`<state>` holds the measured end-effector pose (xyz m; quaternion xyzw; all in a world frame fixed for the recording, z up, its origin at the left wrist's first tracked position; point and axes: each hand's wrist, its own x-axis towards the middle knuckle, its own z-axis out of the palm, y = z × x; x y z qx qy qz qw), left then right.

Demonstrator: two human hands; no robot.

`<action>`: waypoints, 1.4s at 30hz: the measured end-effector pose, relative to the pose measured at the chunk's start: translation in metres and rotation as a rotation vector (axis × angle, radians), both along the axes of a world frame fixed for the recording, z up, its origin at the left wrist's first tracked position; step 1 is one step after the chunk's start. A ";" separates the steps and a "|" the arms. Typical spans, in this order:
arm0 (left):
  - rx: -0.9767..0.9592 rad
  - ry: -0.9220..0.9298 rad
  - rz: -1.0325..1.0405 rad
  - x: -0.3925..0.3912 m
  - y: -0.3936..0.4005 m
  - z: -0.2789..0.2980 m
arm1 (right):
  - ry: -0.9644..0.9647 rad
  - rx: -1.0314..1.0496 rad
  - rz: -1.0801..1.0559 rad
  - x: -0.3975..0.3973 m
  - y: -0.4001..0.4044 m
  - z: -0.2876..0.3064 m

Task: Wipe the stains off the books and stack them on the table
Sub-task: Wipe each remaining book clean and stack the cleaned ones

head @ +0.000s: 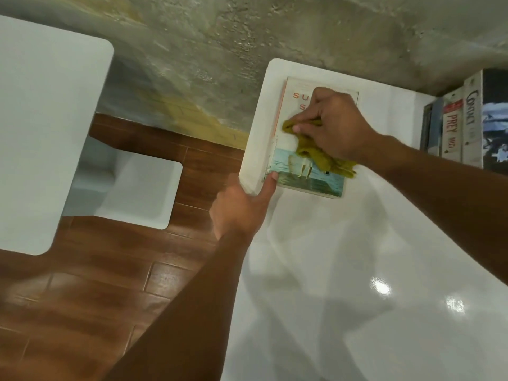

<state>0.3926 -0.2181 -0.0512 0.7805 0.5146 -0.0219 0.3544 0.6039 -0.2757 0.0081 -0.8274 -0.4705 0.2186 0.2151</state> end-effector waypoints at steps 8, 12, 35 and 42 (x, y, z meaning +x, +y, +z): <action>-0.049 -0.013 -0.029 0.000 0.000 0.005 | 0.106 -0.130 0.150 -0.029 -0.020 0.007; -0.039 0.008 -0.030 0.000 0.001 0.005 | 0.136 -0.147 0.090 -0.044 -0.026 0.004; -0.236 -0.518 0.158 0.037 -0.019 0.112 | 0.852 0.376 -0.874 -0.062 -0.089 0.098; -0.512 -0.514 -0.396 0.064 -0.036 0.189 | 1.358 0.682 -0.904 -0.048 -0.115 0.167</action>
